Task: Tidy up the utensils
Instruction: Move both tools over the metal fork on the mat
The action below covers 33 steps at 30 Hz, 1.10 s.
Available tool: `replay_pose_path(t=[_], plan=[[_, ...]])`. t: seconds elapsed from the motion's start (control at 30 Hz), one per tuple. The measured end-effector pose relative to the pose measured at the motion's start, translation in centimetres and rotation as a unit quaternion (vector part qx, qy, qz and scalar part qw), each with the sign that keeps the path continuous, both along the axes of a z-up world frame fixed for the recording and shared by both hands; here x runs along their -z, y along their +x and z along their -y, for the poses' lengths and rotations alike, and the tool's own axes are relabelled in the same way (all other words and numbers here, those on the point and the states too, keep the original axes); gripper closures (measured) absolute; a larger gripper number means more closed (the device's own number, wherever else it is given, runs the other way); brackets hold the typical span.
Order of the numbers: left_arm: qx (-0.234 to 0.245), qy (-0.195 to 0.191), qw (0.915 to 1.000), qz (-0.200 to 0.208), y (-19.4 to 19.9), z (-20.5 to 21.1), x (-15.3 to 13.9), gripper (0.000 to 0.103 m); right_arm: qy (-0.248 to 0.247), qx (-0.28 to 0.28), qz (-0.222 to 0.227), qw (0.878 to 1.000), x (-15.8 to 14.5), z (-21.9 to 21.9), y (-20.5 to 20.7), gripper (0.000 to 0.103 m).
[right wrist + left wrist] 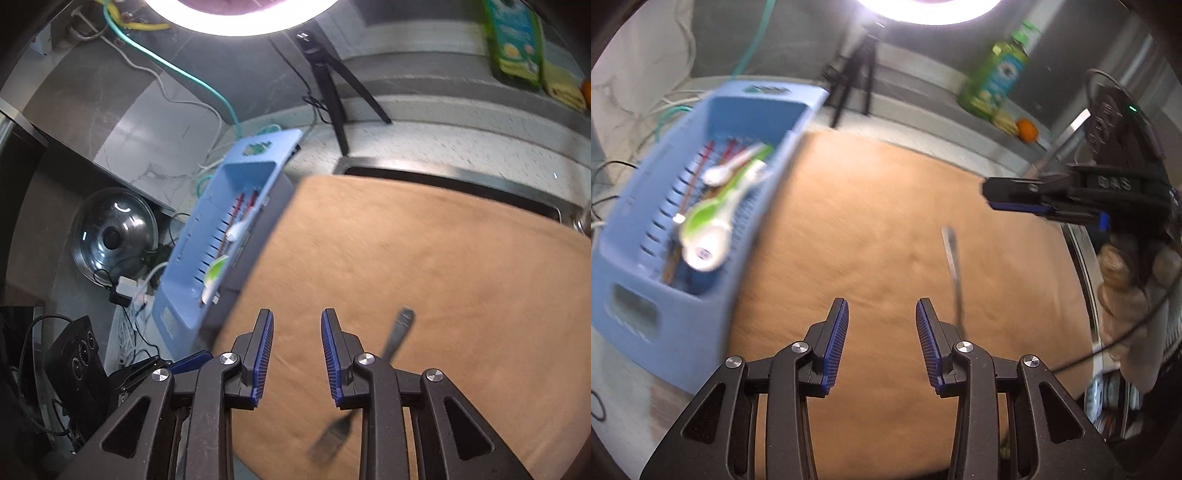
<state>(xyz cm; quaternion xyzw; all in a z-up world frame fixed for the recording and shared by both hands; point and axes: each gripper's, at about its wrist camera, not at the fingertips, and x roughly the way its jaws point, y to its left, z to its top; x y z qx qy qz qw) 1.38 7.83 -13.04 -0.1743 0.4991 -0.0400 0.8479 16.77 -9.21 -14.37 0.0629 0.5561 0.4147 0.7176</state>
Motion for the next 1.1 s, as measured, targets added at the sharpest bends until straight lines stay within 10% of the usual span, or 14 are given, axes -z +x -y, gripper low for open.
replay_pose_path(t=[0.67,1.1], plan=[[0.076,0.043,0.9953,-0.04,-0.6,9.4,3.9,0.057,-0.003,-0.023,-0.116,0.993,8.5,4.1,-0.9,0.079],[0.09,0.06,0.993,-0.048,0.0,10.4,4.4,0.073,0.001,-0.028,-0.141,0.99,10.3,3.3,-1.1,0.079]])
